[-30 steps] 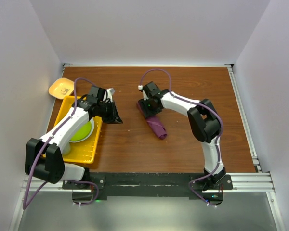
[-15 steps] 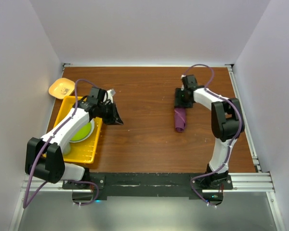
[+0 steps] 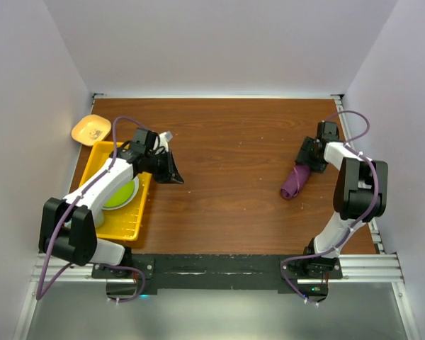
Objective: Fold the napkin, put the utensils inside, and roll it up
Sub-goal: Neatly place the rolled napkin to the corner
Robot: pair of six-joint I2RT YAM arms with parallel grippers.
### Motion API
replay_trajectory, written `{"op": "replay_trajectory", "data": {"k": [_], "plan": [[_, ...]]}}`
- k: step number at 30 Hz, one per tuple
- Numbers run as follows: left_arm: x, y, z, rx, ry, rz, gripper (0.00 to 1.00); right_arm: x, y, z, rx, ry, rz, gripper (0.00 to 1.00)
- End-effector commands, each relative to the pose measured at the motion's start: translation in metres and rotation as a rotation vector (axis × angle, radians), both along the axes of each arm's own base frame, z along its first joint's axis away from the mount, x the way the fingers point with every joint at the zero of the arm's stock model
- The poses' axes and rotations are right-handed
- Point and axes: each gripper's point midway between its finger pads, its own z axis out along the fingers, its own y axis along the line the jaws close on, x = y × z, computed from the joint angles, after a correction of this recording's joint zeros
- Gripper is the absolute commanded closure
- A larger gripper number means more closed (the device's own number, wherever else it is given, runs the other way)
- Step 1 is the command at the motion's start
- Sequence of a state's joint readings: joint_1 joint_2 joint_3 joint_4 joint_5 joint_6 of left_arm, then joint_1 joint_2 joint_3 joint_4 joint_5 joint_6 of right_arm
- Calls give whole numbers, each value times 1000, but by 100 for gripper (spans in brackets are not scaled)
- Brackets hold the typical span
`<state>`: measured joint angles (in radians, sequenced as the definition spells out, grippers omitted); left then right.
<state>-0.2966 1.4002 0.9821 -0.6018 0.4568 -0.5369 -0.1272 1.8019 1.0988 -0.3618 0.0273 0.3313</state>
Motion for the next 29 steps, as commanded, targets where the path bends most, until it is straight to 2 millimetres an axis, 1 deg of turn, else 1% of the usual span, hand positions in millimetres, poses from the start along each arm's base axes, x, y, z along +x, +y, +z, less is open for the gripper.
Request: {"op": "replay_trajectory", "data": {"k": [1, 3, 4, 5, 6, 7, 8, 9, 10, 11, 12, 13, 14, 16, 17, 18, 19, 20, 21, 22, 23, 24, 25, 26, 27, 28, 29], "plan": [[3, -6, 0, -37, -31, -42, 90, -88, -1, -47, 6, 317, -51, 31], [3, -7, 0, -39, -32, -46, 90, -87, -2, -43, 0, 310, -48, 28], [2, -7, 0, -41, -33, -49, 90, -81, -1, -36, 4, 278, -41, 26], [2, -8, 0, -44, -33, -51, 90, -76, 0, -29, 10, 247, -34, 21], [2, -8, -1, -44, -30, -53, 90, -66, 10, -19, 50, 201, -2, 18], [2, -8, 0, -44, -30, -51, 89, -60, 13, 4, 43, 148, 7, 14], [3, -8, 0, -44, -32, -51, 89, -56, 23, 18, 38, 122, 38, 7], [2, -7, -1, -40, -31, -50, 89, -44, 27, 43, 19, 63, 56, 2], [4, -6, -1, -34, -40, -48, 88, -49, 33, 57, 14, 69, 75, 2], [4, -6, 0, -31, -44, -46, 87, -48, 46, 77, 10, 34, 106, 2], [6, -5, -1, -27, -48, -43, 87, -42, 55, 98, -4, 0, 124, 2], [8, -5, 1, -24, -57, -43, 86, -52, 63, 106, -10, 19, 141, 2], [10, -5, 3, -24, -66, -40, 83, -55, 84, 124, -1, -29, 184, 2], [15, -6, 8, -30, -76, -25, 80, -65, 111, 139, 52, -70, 244, 2], [16, -7, 11, -33, -84, -19, 77, -74, 129, 153, 91, -114, 274, 2], [20, -7, 14, -35, -99, -8, 74, -85, 138, 153, 124, -118, 291, 2], [20, -9, 20, -52, -109, 8, 71, -89, 148, 160, 168, -154, 302, 2], [22, -9, 24, -63, -126, 14, 64, -98, 155, 183, 213, -239, 294, 2], [25, -10, 28, -73, -144, 28, 60, -106, 153, 182, 223, -256, 274, 2], [27, -11, 37, -85, -174, 30, 57, -109, 152, 190, 234, -298, 260, 2], [28, -11, 41, -88, -191, 35, 51, -113, 152, 200, 246, -347, 267, 2], [30, -9, 42, -74, -206, 57, 50, -122, 152, 211, 258, -397, 291, 2], [30, -8, 49, -72, -234, 69, 48, -128, 157, 217, 283, -412, 324, 2], [31, -7, 52, -67, -255, 83, 46, -129, 155, 222, 266, -438, 353, 2], [33, -1, 52, -40, -264, 127, 46, -130, 155, 231, 264, -461, 360, 2], [33, 3, 64, -43, -304, 152, 45, -133, 153, 234, 259, -459, 356, 2], [33, 5, 73, -40, -338, 175, 44, -134, 156, 249, 273, -493, 370, 2]]}}
